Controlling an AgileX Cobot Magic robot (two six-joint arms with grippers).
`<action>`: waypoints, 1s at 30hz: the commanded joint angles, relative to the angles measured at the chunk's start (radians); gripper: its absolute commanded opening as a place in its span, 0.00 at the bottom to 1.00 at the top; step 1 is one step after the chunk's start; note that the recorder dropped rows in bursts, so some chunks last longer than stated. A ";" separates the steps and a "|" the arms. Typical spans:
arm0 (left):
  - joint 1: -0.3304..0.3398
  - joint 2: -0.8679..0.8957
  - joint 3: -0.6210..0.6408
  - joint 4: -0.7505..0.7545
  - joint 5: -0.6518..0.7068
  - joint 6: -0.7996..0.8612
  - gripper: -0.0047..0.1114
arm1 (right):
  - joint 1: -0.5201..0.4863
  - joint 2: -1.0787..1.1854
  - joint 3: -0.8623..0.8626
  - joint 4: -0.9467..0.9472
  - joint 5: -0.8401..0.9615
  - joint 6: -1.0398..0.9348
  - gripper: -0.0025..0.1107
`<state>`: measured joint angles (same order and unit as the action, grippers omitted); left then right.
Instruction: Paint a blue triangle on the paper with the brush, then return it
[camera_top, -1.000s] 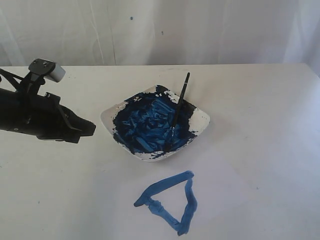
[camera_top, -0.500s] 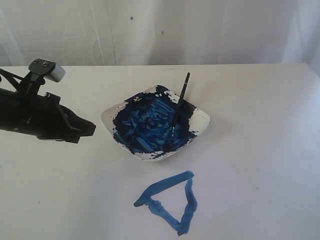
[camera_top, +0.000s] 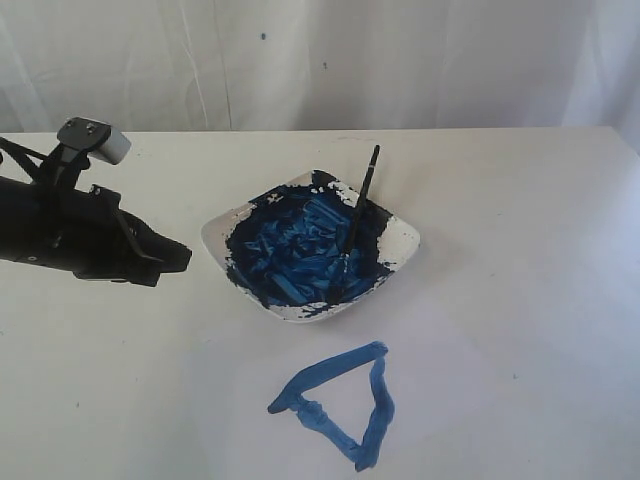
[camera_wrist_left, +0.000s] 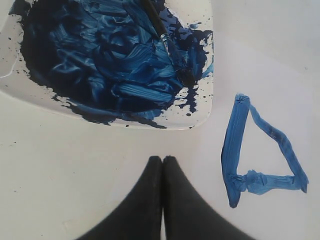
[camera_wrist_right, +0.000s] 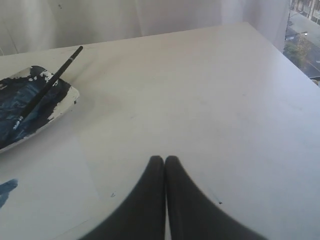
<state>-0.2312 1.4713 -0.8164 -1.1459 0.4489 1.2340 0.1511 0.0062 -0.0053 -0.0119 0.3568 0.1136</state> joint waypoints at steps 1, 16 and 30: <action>-0.001 -0.009 0.005 -0.020 0.013 0.000 0.04 | 0.007 -0.006 0.005 -0.040 -0.007 0.046 0.02; -0.001 -0.009 0.005 -0.020 0.013 0.000 0.04 | 0.007 -0.006 0.005 -0.025 -0.014 -0.034 0.02; -0.001 -0.009 0.005 -0.020 0.013 0.000 0.04 | 0.007 -0.006 0.005 0.045 -0.014 -0.031 0.02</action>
<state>-0.2312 1.4713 -0.8164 -1.1459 0.4489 1.2340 0.1511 0.0062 -0.0053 0.0257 0.3568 0.0869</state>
